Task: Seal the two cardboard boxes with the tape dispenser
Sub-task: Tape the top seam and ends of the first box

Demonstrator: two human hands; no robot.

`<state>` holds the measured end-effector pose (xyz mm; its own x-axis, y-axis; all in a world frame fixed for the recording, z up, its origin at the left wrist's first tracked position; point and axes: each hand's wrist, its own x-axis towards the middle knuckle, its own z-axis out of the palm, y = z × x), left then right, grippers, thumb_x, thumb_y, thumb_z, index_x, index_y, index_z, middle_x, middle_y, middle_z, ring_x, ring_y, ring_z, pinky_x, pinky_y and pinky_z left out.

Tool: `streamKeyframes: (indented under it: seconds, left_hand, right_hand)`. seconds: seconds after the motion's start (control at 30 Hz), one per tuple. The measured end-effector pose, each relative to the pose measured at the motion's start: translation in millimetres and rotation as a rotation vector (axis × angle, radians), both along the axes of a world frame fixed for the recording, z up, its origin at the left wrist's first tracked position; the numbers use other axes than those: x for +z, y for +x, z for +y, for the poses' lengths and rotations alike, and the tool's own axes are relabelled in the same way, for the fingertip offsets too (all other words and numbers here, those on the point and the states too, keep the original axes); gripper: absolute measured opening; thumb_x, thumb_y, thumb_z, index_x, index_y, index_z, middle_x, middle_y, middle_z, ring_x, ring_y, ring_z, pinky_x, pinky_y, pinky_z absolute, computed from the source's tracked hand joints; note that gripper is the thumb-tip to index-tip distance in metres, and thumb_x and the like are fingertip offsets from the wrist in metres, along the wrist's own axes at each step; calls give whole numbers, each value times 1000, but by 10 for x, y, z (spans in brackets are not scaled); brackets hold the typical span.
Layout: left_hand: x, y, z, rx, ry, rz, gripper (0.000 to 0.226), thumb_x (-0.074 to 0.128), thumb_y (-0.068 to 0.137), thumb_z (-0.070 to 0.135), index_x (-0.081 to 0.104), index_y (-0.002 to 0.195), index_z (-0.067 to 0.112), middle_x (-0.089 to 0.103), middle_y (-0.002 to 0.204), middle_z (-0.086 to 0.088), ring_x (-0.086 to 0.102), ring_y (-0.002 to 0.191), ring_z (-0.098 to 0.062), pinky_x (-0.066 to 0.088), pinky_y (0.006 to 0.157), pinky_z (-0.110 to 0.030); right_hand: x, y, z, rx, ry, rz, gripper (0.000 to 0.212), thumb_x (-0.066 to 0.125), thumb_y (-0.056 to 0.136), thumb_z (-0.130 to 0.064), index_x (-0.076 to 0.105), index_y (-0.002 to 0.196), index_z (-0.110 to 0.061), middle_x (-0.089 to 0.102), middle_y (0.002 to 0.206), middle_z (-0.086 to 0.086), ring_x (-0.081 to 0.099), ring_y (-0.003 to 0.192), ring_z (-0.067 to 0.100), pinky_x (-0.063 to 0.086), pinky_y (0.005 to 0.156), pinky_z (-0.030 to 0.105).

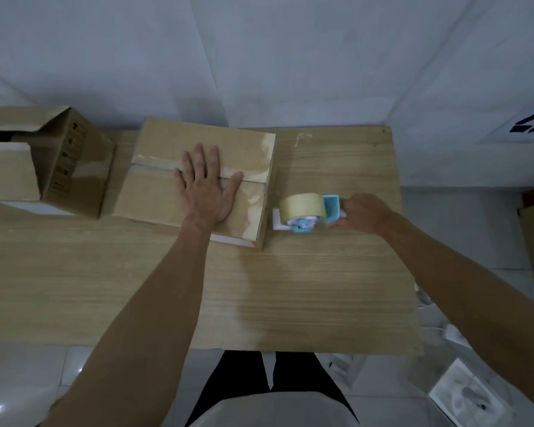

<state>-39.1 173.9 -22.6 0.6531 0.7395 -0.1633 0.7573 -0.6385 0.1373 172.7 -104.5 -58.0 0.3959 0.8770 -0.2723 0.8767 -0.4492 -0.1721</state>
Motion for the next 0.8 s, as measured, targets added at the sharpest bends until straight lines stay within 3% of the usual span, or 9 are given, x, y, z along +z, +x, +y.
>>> streamKeyframes:
  seconds: [0.1,0.23,0.4,0.57,0.7,0.8]
  left_hand:
    - [-32,16,4,11,5,9,85,4,92,79,-7,162,32,-10,171,-3,-10,157,-30,-2,125,-55]
    - [-19,3,3,2,21,-6,85,7,93,79,-4,163,31,-9,171,-4,-9,157,-30,-2,125,-55]
    - [7,-7,4,-7,3,-14,85,8,94,79,-2,163,30,-6,171,-4,-8,157,-31,-3,125,-55]
    - [98,-55,24,-16,-56,-55,86,17,94,78,4,163,30,-4,171,-4,-8,157,-30,-3,125,-56]
    - [294,-69,10,3,-105,-38,88,34,92,77,14,161,26,4,170,-7,2,156,-33,9,122,-60]
    - [527,-7,-134,46,-59,101,86,48,88,71,30,151,16,25,160,-16,26,145,-41,28,112,-63]
  right_hand:
    - [-134,-133,-67,-64,44,13,97,23,71,-98,68,124,-31,77,92,13,72,84,34,49,69,34]
    - [-59,-89,-59,-26,73,22,113,7,67,-100,71,122,-26,75,82,13,70,72,34,43,61,32]
    - [197,-69,-97,-63,35,-40,77,55,79,-79,68,124,-18,75,83,18,71,75,37,51,65,38]
    - [441,-96,-152,-153,137,4,85,40,75,-86,70,116,-18,76,84,8,71,76,30,48,63,33]
    - [738,-91,-208,-363,318,178,42,75,82,-55,74,109,-23,79,95,3,73,91,25,53,72,37]
    - [929,-183,-133,-485,417,304,22,75,87,-47,76,97,-28,76,86,-5,69,85,9,49,72,26]
